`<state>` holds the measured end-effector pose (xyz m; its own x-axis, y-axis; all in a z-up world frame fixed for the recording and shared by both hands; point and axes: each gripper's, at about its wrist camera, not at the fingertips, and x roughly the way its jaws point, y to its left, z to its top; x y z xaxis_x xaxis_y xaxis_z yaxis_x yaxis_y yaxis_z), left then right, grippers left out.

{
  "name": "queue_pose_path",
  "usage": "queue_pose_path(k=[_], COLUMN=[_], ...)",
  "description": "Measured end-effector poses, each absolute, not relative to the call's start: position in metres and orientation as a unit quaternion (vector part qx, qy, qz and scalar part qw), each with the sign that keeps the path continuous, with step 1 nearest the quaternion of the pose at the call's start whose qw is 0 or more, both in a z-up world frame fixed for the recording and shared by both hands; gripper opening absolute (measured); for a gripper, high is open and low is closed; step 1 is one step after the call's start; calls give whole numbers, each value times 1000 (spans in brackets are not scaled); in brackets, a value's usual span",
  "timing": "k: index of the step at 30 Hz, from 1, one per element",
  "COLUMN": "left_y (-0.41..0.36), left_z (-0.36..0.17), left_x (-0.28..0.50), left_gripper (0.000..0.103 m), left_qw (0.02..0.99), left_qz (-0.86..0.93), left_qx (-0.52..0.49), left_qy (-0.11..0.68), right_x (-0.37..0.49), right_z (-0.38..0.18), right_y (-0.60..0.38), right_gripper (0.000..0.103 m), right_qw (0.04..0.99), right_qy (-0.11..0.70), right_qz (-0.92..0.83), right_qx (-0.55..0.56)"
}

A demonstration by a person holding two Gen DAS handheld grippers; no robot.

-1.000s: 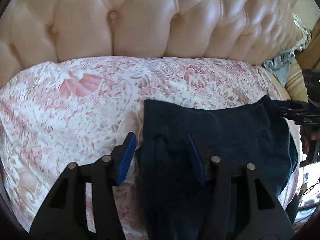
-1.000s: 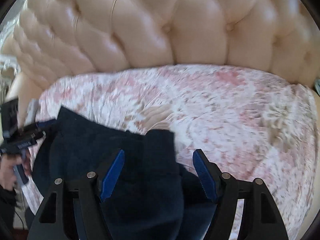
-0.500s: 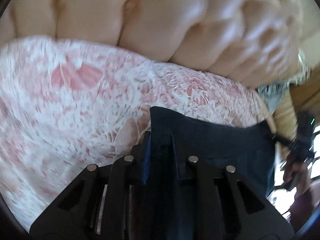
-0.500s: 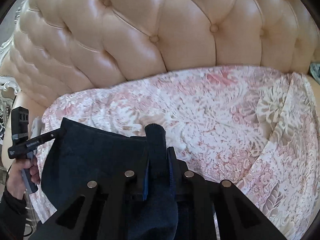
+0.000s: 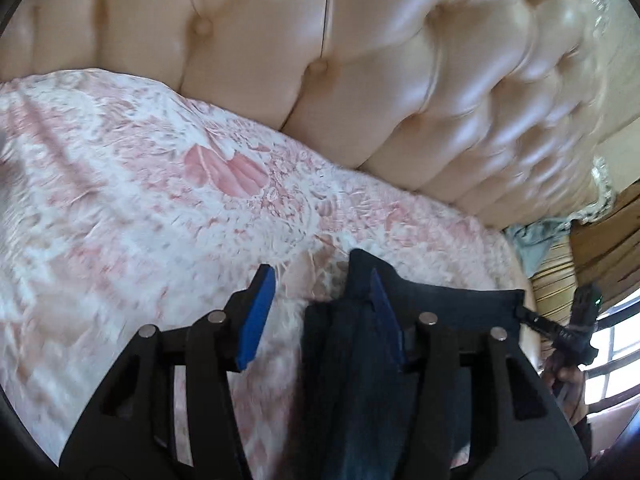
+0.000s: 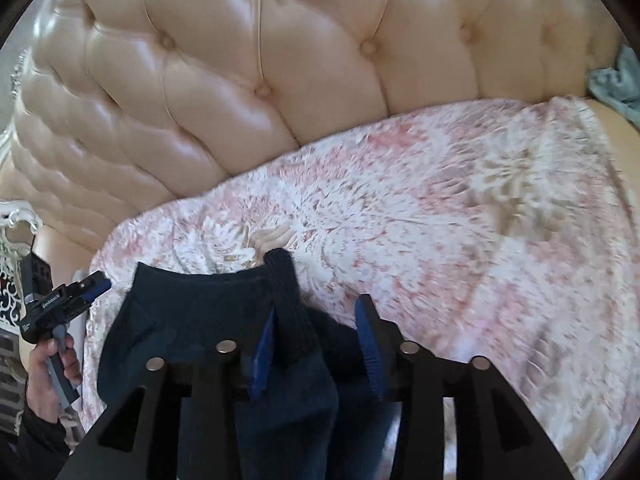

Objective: Fold clothes

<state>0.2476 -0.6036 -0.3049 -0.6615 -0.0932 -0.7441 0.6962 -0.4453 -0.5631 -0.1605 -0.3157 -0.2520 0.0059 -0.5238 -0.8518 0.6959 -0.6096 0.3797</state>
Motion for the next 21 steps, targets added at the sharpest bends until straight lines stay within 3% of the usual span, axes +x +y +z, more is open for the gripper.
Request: queue_pose_path(k=[2, 5, 9, 15, 19, 21], left_y=[-591, -569, -536, -497, -489, -484], left_z=[-295, -298, -301, -320, -314, -304], left_x=[263, 276, 296, 346, 352, 338], left_gripper=[58, 58, 58, 60, 60, 60], left_qw=[250, 249, 246, 242, 235, 218], left_qz=[-791, -792, -790, -777, -794, -821], left_qx=[313, 318, 306, 260, 262, 287], left_qy=[463, 458, 471, 520, 496, 442], right_x=[-153, -143, -138, -91, -76, -71], right_z=[-241, -240, -246, -239, -257, -262], right_y=[-297, -280, -264, -223, -216, -218], right_gripper=[46, 56, 56, 61, 61, 61], right_qw=[433, 436, 398, 437, 444, 441], right_qy=[69, 80, 71, 43, 8, 15], right_qz=[-710, -710, -708, -693, -671, -673], right_qx=[551, 548, 579, 572, 594, 593])
